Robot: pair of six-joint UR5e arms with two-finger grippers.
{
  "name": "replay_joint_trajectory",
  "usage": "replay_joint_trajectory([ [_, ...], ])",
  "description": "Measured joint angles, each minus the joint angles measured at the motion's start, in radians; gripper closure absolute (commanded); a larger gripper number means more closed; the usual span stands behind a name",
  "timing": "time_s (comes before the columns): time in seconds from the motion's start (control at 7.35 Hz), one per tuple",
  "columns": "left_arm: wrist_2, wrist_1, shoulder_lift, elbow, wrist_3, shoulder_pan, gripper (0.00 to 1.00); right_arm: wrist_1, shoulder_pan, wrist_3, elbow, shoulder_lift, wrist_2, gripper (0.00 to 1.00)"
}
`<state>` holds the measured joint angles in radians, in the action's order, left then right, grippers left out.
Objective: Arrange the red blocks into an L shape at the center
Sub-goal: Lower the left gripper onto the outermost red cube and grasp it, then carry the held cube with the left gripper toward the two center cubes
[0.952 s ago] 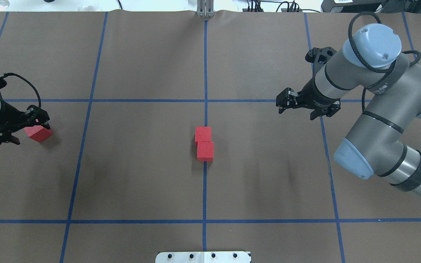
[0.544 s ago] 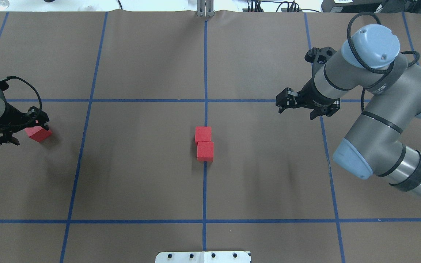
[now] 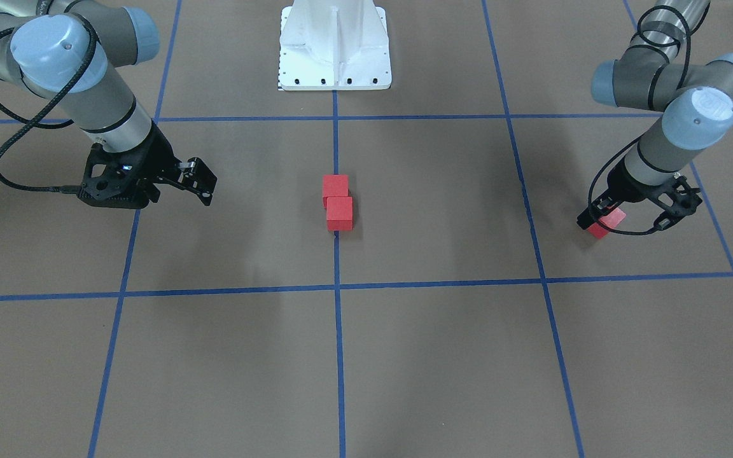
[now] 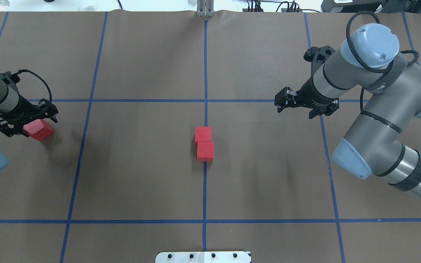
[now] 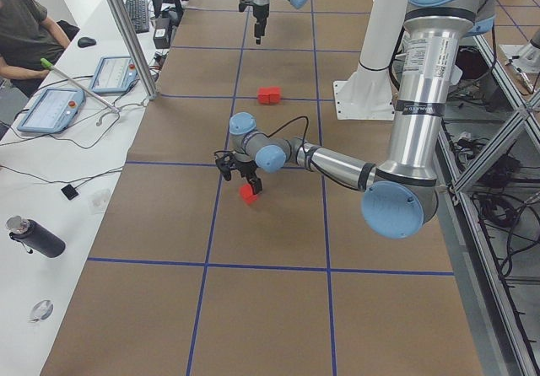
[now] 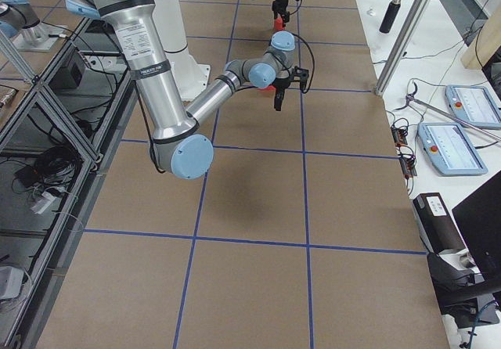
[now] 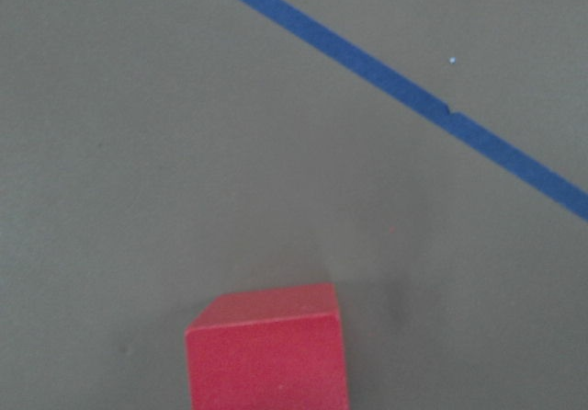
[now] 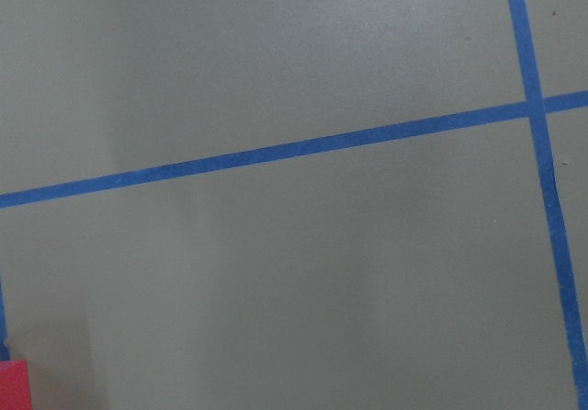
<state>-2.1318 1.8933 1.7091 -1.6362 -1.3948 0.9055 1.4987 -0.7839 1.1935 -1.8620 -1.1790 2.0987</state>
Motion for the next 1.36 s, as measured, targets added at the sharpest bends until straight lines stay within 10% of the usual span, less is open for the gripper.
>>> replay_joint_trajectory([
  [0.54,0.0,0.018,0.0,0.031,0.033,0.024,0.14,0.0,0.003,0.0,0.001,0.005,-0.001,0.0],
  [0.82,0.0,0.021,0.001,0.049,0.057,0.038,0.47,0.0,0.004,0.0,0.001,0.005,-0.001,0.0],
  [0.95,0.0,0.021,0.004,0.054,0.057,0.04,0.86,0.0,0.005,0.0,0.001,0.005,-0.002,0.0],
  [1.36,-0.004,0.02,0.008,0.052,0.044,0.042,1.0,0.0,0.005,0.001,-0.003,0.007,-0.002,0.0],
])
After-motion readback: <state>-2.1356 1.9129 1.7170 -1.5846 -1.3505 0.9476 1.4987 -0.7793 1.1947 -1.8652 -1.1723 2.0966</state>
